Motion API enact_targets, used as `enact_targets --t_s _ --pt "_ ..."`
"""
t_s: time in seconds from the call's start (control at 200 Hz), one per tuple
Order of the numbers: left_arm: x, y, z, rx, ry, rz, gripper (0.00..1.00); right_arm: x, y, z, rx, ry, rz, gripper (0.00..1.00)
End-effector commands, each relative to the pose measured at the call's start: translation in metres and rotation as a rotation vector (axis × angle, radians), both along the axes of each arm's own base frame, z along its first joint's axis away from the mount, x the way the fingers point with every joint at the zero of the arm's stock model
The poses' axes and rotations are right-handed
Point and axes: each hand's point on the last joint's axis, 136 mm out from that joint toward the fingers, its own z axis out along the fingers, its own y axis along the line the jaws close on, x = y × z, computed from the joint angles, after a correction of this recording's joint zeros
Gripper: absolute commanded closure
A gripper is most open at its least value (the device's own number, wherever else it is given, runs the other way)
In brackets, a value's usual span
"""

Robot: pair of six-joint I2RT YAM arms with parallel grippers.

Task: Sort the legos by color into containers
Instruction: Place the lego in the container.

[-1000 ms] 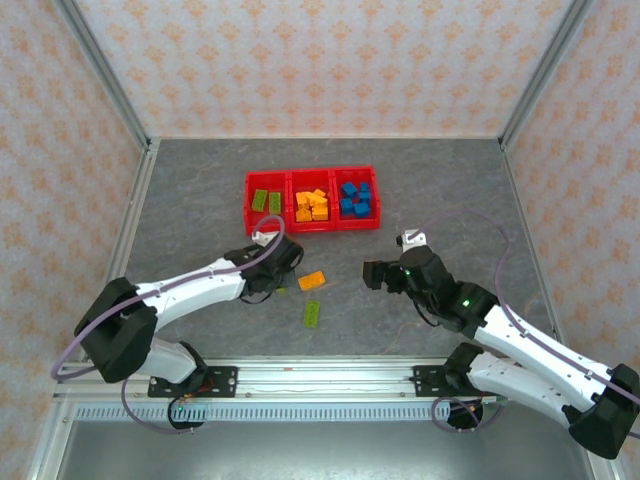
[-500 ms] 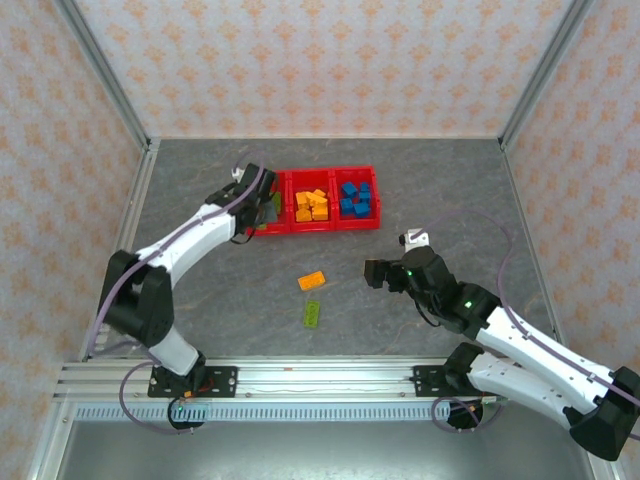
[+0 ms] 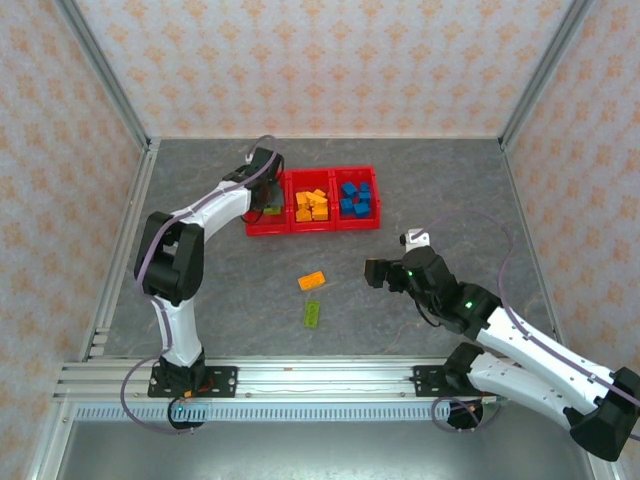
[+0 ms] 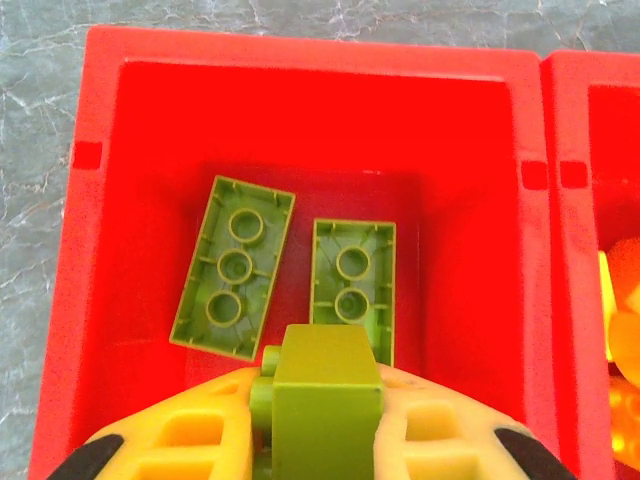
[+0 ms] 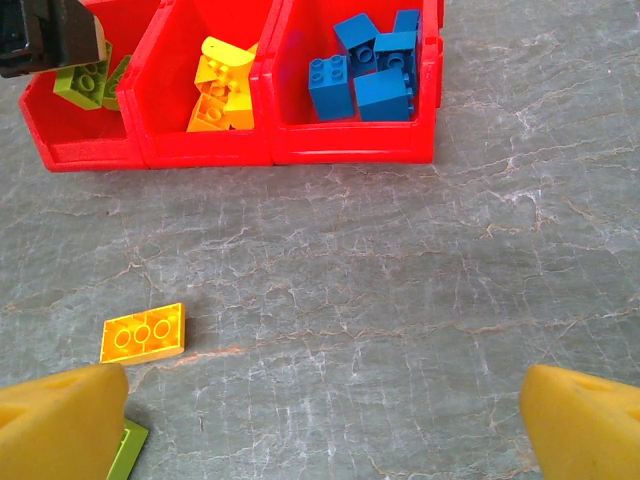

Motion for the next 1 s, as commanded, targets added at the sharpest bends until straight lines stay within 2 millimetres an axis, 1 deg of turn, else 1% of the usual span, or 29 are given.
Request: enact_targets --t_s 0.0,0.07,0.2,0.305,0.405,0.491,0.536,0.576,0.586,0.596,0.661,0.731,0.846,0.931,0.991 --pt "0.013 0.0 0.001 0.012 -0.025 -0.008 0.91 0.0 -0.005 -0.001 -0.008 -0.005 -0.027 0.0" --pt "0.015 0.002 0.001 0.025 -0.027 -0.003 0.85 0.0 -0.005 -0.001 -0.009 -0.005 -0.026 0.0" --pt "0.018 0.005 0.002 0.049 -0.028 0.002 0.77 0.0 -0.005 -0.001 -0.008 -0.005 -0.028 0.0" --pt "0.019 0.006 0.008 0.053 -0.038 0.006 0.72 0.0 -0.005 -0.002 -0.009 -0.003 -0.028 0.0" --pt "0.017 0.009 0.019 0.06 -0.065 0.017 0.65 0.0 -0.005 -0.002 -0.011 -0.003 -0.028 0.0" --pt "0.015 0.013 0.029 0.066 -0.085 0.026 0.53 0.0 -0.005 -0.002 -0.011 -0.002 -0.028 0.0" --pt "0.014 0.014 0.032 0.071 -0.087 0.033 0.48 0.0 -0.005 -0.002 -0.012 0.0 -0.03 0.0" --pt "0.013 0.015 0.03 0.074 -0.082 0.034 0.47 0.0 -0.005 -0.003 -0.013 0.001 -0.029 0.0" --pt "0.012 0.015 0.041 0.067 -0.102 0.035 0.46 0.0 -0.005 -0.003 -0.013 0.001 -0.029 0.0" --pt "0.011 0.016 0.045 0.066 -0.109 0.038 0.46 0.0 -0.005 -0.003 -0.012 0.002 -0.029 0.0" --pt "0.008 0.017 0.055 0.057 -0.125 0.046 0.4 0.001 -0.005 -0.003 -0.014 0.002 -0.03 0.0" --pt "0.003 0.015 0.069 0.033 -0.15 0.039 0.35 0.001 -0.005 -0.004 -0.015 0.003 -0.028 0.0" --pt "-0.012 0.008 0.088 -0.035 -0.19 0.018 0.28 0.001 -0.004 -0.004 -0.015 0.005 -0.029 0.0" --pt "-0.03 0.001 0.095 -0.064 -0.206 0.0 0.22 0.001 -0.004 -0.005 -0.02 0.008 -0.027 0.0" --pt "-0.045 -0.008 0.096 -0.079 -0.204 -0.022 0.19 0.001 -0.004 -0.006 -0.021 0.009 -0.028 0.0"
